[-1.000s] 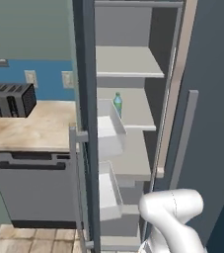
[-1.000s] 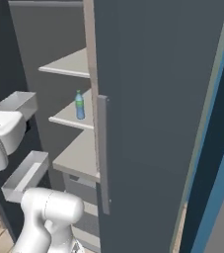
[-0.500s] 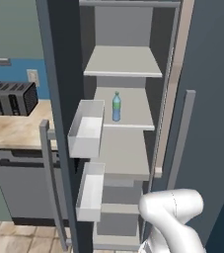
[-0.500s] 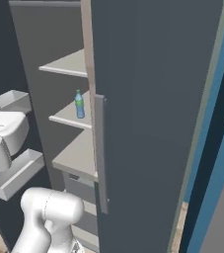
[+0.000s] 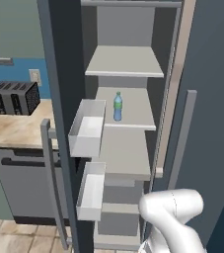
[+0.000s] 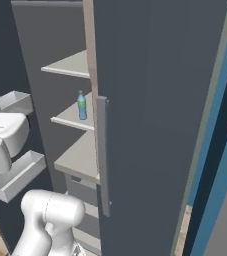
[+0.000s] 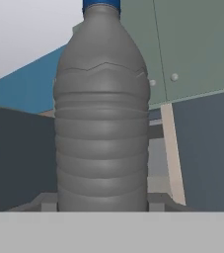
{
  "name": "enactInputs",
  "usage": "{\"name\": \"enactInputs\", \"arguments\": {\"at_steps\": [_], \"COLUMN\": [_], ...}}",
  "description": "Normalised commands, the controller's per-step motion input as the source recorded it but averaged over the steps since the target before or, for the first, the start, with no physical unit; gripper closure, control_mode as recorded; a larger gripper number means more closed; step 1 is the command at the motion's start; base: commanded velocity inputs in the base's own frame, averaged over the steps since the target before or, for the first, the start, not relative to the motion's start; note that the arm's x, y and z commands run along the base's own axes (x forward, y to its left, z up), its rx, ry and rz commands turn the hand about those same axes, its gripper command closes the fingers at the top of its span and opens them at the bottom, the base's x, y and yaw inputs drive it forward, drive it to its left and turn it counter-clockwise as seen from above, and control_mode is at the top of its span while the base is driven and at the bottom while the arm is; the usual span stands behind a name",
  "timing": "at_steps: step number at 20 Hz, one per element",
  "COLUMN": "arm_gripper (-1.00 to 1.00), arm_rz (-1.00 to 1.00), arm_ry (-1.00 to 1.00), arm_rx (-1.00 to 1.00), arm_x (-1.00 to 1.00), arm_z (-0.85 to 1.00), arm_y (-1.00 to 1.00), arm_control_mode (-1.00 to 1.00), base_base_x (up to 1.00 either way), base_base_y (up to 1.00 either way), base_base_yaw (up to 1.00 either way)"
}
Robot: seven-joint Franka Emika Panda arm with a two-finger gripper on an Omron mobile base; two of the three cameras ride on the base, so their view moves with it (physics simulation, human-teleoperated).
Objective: Take the bottled waters from the counter and place them in the freezer to freeze. Close the freezer door after placing the bottles.
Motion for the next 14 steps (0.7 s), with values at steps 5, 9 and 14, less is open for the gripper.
{"name": "enactInputs", "arguments": {"at_steps": [5,9,14], "arm_gripper": [1.0,1.0,1.0], "arm_rz": [0.0,0.0,0.0], "arm_ry": [0.0,0.0,0.0], "arm_rx": [0.0,0.0,0.0], "arm_x": [0.0,0.0,0.0], "arm_z": [0.0,0.0,0.0], "arm_y": [0.0,0.0,0.0], "arm_control_mode": [1.0,1.0,1.0], "base_base_x": [0.01,0.04,0.01], "base_base_y": [0.08,0.0,0.0], "base_base_yaw": [0.01,0.21,0.27]}}
